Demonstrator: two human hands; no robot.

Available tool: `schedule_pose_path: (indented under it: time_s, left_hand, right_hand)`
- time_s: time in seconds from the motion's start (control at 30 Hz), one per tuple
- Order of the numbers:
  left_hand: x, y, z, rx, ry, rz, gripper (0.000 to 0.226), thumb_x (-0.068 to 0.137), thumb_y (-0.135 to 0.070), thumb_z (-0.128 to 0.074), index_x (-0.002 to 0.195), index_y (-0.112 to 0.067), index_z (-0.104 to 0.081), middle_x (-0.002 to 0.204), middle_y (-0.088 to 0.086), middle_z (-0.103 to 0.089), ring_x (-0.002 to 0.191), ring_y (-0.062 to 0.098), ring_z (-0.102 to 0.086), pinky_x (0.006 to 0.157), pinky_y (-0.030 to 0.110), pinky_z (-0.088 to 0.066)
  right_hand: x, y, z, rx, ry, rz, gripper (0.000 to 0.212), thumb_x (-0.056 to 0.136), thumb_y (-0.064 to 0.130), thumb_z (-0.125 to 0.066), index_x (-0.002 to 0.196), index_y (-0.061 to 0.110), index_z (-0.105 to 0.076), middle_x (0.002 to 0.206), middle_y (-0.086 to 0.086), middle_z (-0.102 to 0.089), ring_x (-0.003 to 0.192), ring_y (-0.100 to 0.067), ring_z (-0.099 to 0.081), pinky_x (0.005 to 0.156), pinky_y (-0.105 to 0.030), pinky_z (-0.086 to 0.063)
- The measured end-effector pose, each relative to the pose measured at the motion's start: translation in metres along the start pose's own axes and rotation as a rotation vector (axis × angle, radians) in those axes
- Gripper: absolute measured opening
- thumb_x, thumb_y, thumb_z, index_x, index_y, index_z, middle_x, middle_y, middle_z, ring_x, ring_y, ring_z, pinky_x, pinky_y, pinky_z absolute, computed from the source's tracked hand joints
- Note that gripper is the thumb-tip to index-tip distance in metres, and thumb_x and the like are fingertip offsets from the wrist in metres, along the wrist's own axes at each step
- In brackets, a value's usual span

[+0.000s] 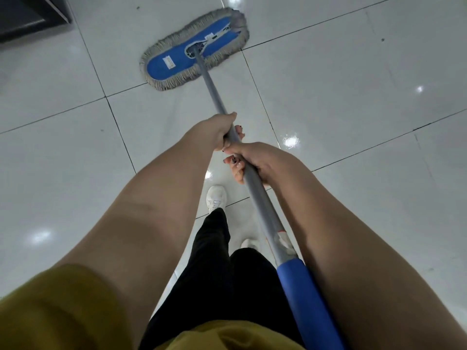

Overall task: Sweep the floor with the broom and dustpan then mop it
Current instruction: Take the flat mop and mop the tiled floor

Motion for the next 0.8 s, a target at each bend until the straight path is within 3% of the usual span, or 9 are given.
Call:
schedule_pose_path:
  time_s: [0.07,0.17,0.3,0.37,0.47,0.57,0.67,0.8]
  left_hand:
    - [-0.016,0.030,-0.005,-0.018,-0.003,-0.027,0.028,0.098,-0.033,-0.049,0.081,-0.012,-0.041,0.061,0.001,-0.048,0.041,0.013,-0.056,0.050,0.022,-0.049]
    - [-0.039,0.074,-0.014,-0.036,-0.007,-0.059,0.027,0.097,-0.031,-0.049,0.081,-0.011,-0.042,0.062,0.001,-0.049,0.045,0.013,-0.055,0.045,0.021,-0.049]
    - [-0.064,0.127,-0.025,-0.030,-0.008,-0.080,0.023,0.098,-0.032,-0.049,0.087,-0.012,-0.044,0.053,0.000,-0.054,0.038,0.012,-0.056,0.057,0.023,-0.048]
    - [-0.078,0.154,-0.030,-0.036,-0.002,-0.080,0.025,0.098,-0.032,-0.048,0.083,-0.013,-0.044,0.049,-0.001,-0.055,0.031,0.011,-0.055,0.052,0.021,-0.049]
    - [-0.096,0.191,-0.035,-0.054,-0.013,-0.079,0.027,0.098,-0.031,-0.048,0.081,-0.011,-0.043,0.062,0.001,-0.053,0.031,0.011,-0.055,0.038,0.017,-0.047]
    - [-0.117,0.224,-0.037,-0.038,-0.029,-0.076,0.029,0.098,-0.033,-0.047,0.078,-0.012,-0.043,0.049,-0.002,-0.055,0.039,0.011,-0.056,0.054,0.020,-0.049]
    - [-0.136,0.251,-0.035,-0.056,-0.018,-0.066,0.029,0.098,-0.033,-0.046,0.078,-0.013,-0.043,0.059,-0.001,-0.052,0.028,0.009,-0.052,0.038,0.015,-0.046]
    - [-0.155,0.283,-0.028,-0.101,0.018,-0.045,0.027,0.099,-0.030,-0.047,0.079,-0.012,-0.042,0.064,0.000,-0.050,0.027,0.011,-0.051,0.035,0.016,-0.045]
  right_hand:
    - [-0.011,-0.030,0.006,-0.010,0.004,0.003,0.017,0.094,0.017,-0.050,0.080,0.010,-0.043,0.035,0.004,-0.045,0.023,-0.003,-0.037,0.031,-0.009,-0.034]
    - [-0.030,-0.072,0.017,-0.006,0.018,0.025,0.016,0.094,0.014,-0.050,0.081,0.009,-0.044,0.036,0.002,-0.045,0.023,-0.003,-0.036,0.031,-0.009,-0.034]
    - [-0.052,-0.123,0.030,-0.030,0.023,0.038,0.016,0.093,0.012,-0.050,0.079,0.009,-0.043,0.034,0.002,-0.044,0.022,-0.003,-0.035,0.030,-0.009,-0.034]
    - [-0.064,-0.149,0.036,-0.037,0.017,0.048,0.017,0.093,0.012,-0.051,0.078,0.009,-0.043,0.033,0.002,-0.043,0.022,-0.002,-0.036,0.030,-0.009,-0.034]
    - [-0.078,-0.188,0.042,-0.034,0.002,0.039,0.018,0.091,0.011,-0.053,0.075,0.009,-0.044,0.034,0.001,-0.042,0.022,-0.003,-0.036,0.029,-0.010,-0.034]
    - [-0.090,-0.221,0.044,-0.051,-0.014,0.029,0.019,0.091,0.011,-0.054,0.074,0.008,-0.045,0.038,0.000,-0.043,0.023,-0.004,-0.037,0.030,-0.011,-0.036]
    - [-0.102,-0.249,0.041,-0.036,-0.017,0.045,0.022,0.090,0.009,-0.053,0.071,0.010,-0.043,0.047,-0.001,-0.042,0.024,-0.005,-0.038,0.031,-0.011,-0.037]
    - [-0.114,-0.281,0.034,-0.041,-0.001,0.069,0.025,0.090,0.005,-0.051,0.067,0.010,-0.041,0.034,0.000,-0.039,0.024,-0.007,-0.037,0.032,-0.012,-0.037]
Point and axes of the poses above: each hand's wrist, its own x-axis towards the middle knuckle, its own z-axis out of the back of the hand, y = z × x, the point moved 5 cm from there along x, towards the middle knuckle
